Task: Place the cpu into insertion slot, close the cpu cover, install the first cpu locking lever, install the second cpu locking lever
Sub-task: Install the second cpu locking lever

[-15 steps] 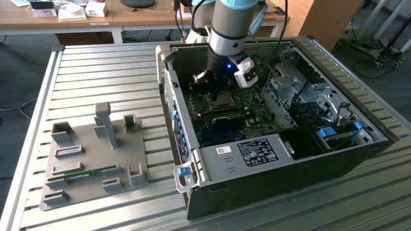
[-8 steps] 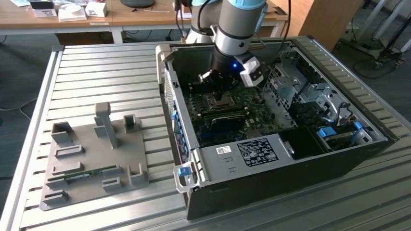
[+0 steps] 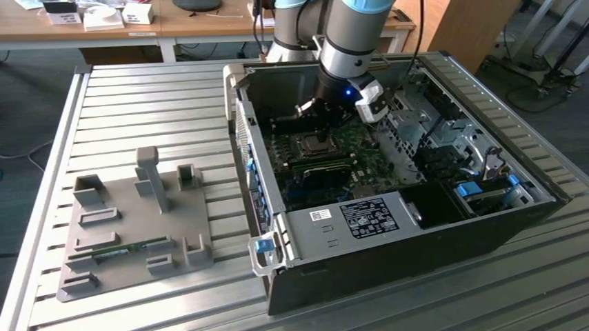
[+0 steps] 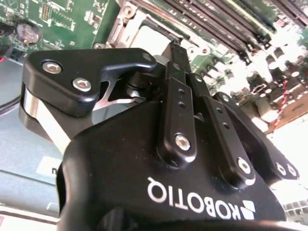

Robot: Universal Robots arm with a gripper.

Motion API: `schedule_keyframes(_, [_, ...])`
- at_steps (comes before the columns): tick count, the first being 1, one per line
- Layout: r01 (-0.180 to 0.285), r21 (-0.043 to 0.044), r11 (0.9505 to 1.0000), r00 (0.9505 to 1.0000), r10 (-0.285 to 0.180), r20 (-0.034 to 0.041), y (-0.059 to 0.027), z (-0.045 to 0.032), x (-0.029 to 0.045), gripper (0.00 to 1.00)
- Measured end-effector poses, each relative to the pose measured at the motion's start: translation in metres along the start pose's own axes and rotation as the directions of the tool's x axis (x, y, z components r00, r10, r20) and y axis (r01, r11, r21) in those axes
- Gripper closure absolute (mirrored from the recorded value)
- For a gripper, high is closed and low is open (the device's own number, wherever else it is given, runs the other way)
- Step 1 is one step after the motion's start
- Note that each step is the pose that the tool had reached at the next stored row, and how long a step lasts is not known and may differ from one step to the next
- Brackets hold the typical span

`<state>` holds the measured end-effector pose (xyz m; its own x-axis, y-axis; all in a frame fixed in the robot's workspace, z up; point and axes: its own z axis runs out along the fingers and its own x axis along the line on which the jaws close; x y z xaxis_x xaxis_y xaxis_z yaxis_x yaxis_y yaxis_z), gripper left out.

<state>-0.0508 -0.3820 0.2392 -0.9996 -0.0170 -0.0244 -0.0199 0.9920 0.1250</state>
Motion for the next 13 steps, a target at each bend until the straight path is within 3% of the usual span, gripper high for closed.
schedule_keyframes(6, [0.000, 0.0002, 1.0000, 1.0000, 0.000, 0.0000, 0.0147, 0.0019, -0.0009, 0.89])
schedule_keyframes(13, [0.000, 0.0000, 1.0000, 1.0000, 0.000, 0.0000, 0.0152, 0.0021, -0.0053, 0.89])
